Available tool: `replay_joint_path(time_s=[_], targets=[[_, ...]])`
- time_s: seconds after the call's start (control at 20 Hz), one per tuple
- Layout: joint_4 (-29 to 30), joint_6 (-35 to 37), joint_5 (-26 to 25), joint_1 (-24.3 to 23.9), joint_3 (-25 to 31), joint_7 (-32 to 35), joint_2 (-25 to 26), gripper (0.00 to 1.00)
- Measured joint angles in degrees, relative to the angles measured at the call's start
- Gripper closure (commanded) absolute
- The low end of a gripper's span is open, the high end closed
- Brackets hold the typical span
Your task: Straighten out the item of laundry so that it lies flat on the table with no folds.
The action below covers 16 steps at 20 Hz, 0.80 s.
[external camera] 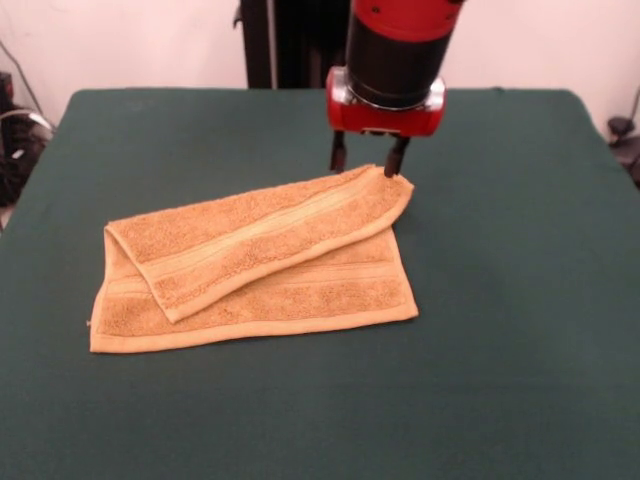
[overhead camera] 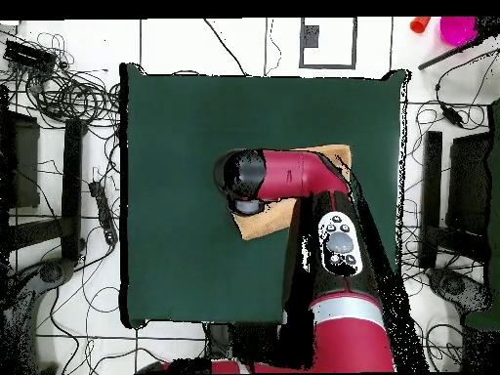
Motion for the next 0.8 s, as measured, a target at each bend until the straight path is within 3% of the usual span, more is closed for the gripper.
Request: replay_joint_path(time_s=[0.3, 0.8], targets=[[-4.9, 0.5, 0.0, 3.0, -0.2, 0.0, 2.1, 0.00], [-6.4, 0.7, -0.1, 7.6, -0.2, 0.0, 3.7, 0.00]])
